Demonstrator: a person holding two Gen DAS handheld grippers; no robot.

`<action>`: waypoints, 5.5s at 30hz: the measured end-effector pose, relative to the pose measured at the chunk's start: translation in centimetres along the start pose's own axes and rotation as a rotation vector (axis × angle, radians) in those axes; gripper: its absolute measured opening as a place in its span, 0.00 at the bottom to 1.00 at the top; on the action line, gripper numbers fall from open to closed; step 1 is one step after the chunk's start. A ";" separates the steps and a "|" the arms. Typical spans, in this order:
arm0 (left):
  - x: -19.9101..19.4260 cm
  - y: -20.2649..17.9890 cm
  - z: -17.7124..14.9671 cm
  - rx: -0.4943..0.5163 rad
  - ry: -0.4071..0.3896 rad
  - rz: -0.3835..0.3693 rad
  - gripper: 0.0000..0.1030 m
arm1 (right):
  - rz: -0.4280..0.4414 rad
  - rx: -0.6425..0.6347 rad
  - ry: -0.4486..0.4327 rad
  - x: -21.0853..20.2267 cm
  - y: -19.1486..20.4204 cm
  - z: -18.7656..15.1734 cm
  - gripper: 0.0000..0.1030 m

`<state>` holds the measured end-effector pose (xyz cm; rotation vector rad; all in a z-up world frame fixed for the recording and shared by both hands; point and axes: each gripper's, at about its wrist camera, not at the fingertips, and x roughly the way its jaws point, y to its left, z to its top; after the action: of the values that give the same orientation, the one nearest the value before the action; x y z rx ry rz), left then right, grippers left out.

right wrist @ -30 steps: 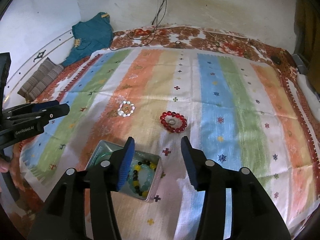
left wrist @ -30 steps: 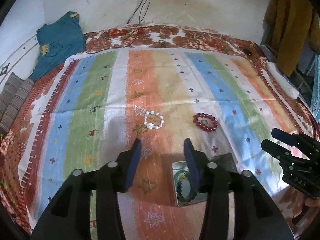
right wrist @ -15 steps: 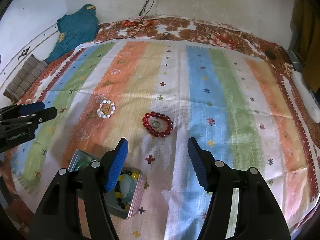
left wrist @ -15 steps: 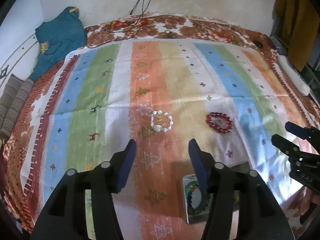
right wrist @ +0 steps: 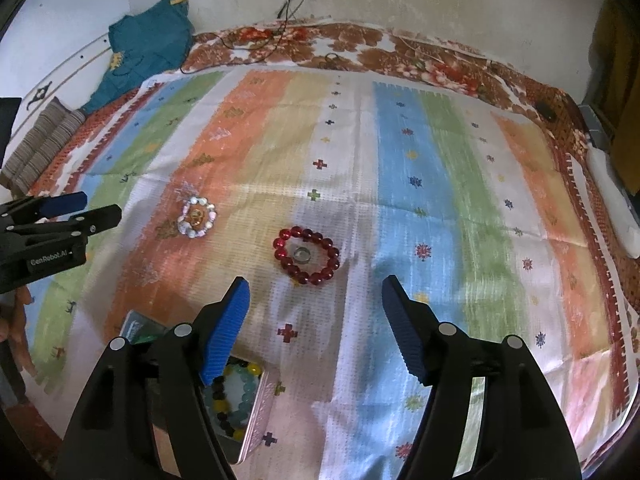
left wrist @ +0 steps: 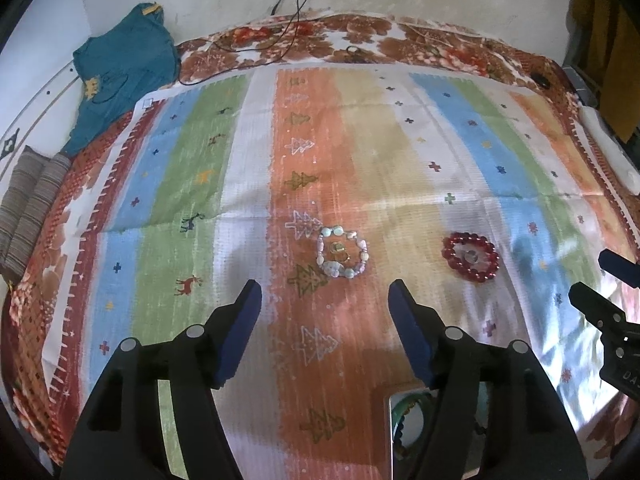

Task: Organize jewelry
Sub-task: 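Move the left tool to the white-bead bracelet while the right tool approaches the dark-red bracelet, then grasp the white-bead bracelet with the left tool while the right tool grasps the dark-red bracelet, then lift both bracelets and carry them over the tin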

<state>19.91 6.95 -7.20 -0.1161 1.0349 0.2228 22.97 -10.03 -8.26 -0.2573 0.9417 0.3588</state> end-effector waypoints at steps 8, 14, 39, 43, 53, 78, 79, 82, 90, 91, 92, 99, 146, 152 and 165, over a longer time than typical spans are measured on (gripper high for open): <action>1.5 0.5 1.0 -0.005 0.012 0.020 0.67 | -0.028 -0.039 0.032 2.0 -0.1 0.5 0.72; 4.0 1.5 1.7 -0.037 0.068 -0.001 0.67 | -0.003 -0.008 0.074 3.7 -0.5 1.4 0.72; 11.3 2.0 3.7 0.005 0.164 0.032 0.67 | -0.021 0.027 0.200 10.4 -2.0 2.1 0.72; 12.3 2.2 3.9 0.002 0.176 0.039 0.67 | -0.025 0.054 0.207 11.3 -2.7 2.1 0.72; 14.5 1.9 3.8 0.061 0.223 0.070 0.67 | -0.012 0.073 0.236 13.2 -2.9 2.3 0.72; 15.5 2.7 2.7 0.043 0.199 0.062 0.38 | 0.002 0.015 0.265 15.7 -1.9 1.6 0.29; 15.5 2.8 2.7 0.037 0.199 0.063 0.31 | -0.003 0.019 0.263 15.7 -1.9 1.6 0.25; 15.5 3.3 2.7 0.027 0.197 0.061 0.22 | 0.004 0.019 0.260 15.8 -1.9 1.7 0.18; 15.5 4.5 3.0 -0.005 0.196 0.049 0.08 | 0.007 0.020 0.249 15.7 -1.8 2.0 0.15; 15.4 4.5 3.1 -0.006 0.197 0.045 0.08 | 0.006 0.018 0.248 15.6 -1.8 2.0 0.14; 15.3 4.5 3.1 -0.006 0.198 0.041 0.08 | 0.006 0.016 0.245 15.5 -1.8 2.0 0.14; 12.8 3.8 3.7 0.008 0.158 0.005 0.08 | 0.014 0.005 0.199 12.9 -1.5 2.4 0.14; -4.7 -3.9 0.1 0.146 -0.122 -0.223 0.08 | 0.137 -0.022 -0.060 -1.0 1.5 0.9 0.14; -6.3 -3.9 -0.6 0.149 -0.145 -0.226 0.08 | 0.157 -0.035 -0.091 -2.8 2.0 0.1 0.14; -8.6 -3.7 -2.6 0.135 -0.157 -0.266 0.08 | 0.184 -0.054 -0.120 -5.4 2.7 -2.0 0.14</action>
<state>14.37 1.73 -1.10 -0.1110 0.8647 -0.0784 17.50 -9.29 -5.12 -0.1965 0.8406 0.5636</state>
